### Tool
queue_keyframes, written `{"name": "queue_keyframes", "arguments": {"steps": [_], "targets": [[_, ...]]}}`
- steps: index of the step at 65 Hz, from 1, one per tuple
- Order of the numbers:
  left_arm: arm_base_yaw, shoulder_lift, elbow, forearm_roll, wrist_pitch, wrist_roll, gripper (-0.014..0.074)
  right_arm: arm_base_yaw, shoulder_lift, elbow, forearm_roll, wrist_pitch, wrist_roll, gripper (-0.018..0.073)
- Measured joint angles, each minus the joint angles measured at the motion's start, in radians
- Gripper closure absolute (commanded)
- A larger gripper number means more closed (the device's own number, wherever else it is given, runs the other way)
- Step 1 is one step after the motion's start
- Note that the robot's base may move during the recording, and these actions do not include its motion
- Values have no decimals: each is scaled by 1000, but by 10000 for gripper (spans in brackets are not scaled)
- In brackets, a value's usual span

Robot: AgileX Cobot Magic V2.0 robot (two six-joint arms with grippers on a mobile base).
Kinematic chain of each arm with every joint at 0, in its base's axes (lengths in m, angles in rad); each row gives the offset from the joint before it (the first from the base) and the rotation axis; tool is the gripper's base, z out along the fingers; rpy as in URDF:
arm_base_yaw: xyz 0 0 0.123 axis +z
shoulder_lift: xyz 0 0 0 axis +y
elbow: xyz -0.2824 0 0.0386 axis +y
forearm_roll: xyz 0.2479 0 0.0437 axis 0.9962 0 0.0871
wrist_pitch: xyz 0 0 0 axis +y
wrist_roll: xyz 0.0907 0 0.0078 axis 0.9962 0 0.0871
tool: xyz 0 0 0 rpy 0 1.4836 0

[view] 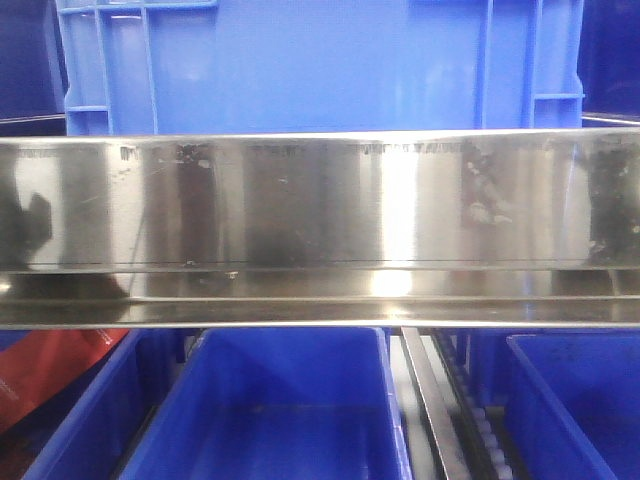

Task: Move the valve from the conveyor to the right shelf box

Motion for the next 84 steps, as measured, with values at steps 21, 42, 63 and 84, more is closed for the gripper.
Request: {"name": "queue_keyframes", "arguments": {"steps": [21, 42, 63, 84], "targets": [[0, 0, 0, 0, -2, 0, 708, 0, 0, 0, 0, 0, 0, 718], [0, 0, 0, 0, -2, 0, 708, 0, 0, 0, 0, 0, 0, 718], [0, 0, 0, 0, -2, 0, 708, -156, -4, 50, 0, -113, 0, 718], [0, 0, 0, 0, -2, 0, 708, -421, -111, 231, 20, -224, 0, 718]]}}
